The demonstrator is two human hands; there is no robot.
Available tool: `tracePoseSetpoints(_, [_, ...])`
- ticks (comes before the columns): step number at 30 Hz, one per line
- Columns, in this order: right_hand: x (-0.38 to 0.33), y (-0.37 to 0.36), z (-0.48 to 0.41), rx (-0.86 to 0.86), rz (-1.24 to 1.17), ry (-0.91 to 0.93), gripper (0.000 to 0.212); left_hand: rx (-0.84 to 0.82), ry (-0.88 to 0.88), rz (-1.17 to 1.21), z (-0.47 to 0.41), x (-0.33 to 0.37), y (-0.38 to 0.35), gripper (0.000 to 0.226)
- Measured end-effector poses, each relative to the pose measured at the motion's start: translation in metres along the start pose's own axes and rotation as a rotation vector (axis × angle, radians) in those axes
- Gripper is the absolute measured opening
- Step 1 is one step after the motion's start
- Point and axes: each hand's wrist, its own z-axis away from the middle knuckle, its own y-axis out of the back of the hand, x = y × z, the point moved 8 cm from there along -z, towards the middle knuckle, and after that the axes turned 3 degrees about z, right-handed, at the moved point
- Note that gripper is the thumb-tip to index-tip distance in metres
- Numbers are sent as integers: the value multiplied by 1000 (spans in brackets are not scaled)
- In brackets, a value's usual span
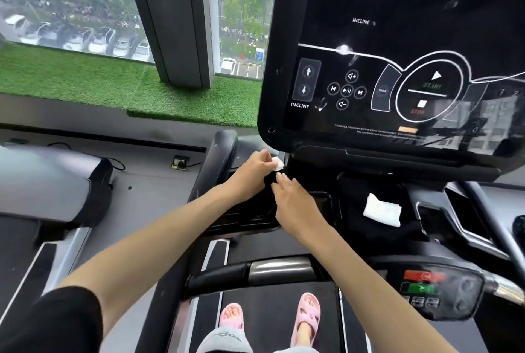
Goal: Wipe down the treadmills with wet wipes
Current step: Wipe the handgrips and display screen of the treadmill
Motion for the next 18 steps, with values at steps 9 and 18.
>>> tracePoseSetpoints(9, [-12, 3, -28, 104, 114, 78, 41, 57, 185, 140, -43, -35, 24, 24])
tracePoseSetpoints(18, [-14, -14, -42, 84, 209, 8, 47, -67, 61, 28, -44, -67, 15, 39])
